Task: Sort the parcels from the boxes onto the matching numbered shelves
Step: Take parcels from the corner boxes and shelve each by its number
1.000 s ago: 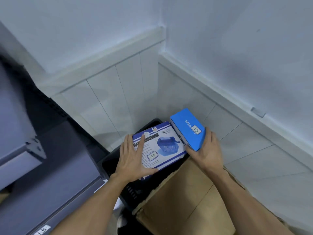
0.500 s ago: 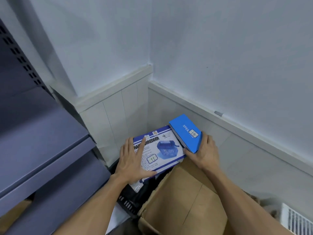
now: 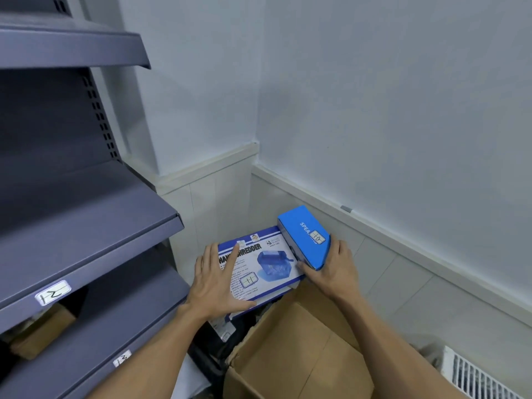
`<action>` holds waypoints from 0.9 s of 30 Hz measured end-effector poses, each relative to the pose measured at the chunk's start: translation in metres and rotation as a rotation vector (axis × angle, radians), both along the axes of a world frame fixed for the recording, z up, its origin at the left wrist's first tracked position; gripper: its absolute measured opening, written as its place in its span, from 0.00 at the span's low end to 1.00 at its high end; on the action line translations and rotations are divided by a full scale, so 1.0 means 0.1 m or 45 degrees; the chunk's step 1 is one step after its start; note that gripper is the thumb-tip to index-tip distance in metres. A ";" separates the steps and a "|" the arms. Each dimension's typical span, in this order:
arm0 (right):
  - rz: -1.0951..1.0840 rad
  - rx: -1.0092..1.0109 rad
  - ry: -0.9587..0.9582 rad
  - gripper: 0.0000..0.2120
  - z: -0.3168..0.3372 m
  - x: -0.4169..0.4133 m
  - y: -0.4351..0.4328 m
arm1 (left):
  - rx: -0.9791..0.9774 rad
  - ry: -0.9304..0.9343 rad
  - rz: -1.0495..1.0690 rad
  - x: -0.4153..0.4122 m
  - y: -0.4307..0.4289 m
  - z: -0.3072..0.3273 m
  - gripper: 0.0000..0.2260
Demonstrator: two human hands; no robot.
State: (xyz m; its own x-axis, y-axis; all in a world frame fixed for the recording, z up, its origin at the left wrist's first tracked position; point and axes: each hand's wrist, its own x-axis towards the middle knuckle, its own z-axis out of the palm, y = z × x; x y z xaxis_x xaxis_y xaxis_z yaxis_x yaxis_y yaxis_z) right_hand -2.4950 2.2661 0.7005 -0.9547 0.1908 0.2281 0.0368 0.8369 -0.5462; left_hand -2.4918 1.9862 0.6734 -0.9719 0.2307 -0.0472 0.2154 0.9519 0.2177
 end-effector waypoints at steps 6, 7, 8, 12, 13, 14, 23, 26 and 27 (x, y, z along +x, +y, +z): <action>0.268 -0.166 -0.046 0.47 0.04 0.16 0.22 | -0.018 0.040 0.098 0.37 0.13 0.09 0.59; 0.298 -0.179 -0.050 0.47 0.03 0.18 0.25 | -0.032 0.037 0.120 0.44 0.15 0.09 0.60; 0.320 -0.181 -0.048 0.47 0.02 0.20 0.29 | -0.045 0.032 0.144 0.52 0.17 0.10 0.60; 0.423 -0.188 -0.049 0.46 0.02 0.25 0.33 | -0.047 0.066 0.235 0.82 0.20 0.13 0.60; 0.445 -0.193 -0.036 0.45 0.01 0.26 0.32 | -0.041 0.068 0.261 0.90 0.19 0.15 0.60; 0.469 -0.194 -0.022 0.43 0.02 0.27 0.30 | -0.041 0.068 0.284 0.98 0.19 0.18 0.59; 0.647 -0.127 0.095 0.43 0.49 0.39 -0.15 | -0.152 0.161 0.439 1.56 -0.13 0.79 0.61; 0.685 -0.133 0.142 0.45 0.77 0.44 -0.34 | -0.205 0.201 0.466 1.70 -0.33 1.03 0.58; 0.699 -0.138 0.169 0.44 0.87 0.46 -0.41 | -0.213 0.212 0.469 1.75 -0.41 1.12 0.57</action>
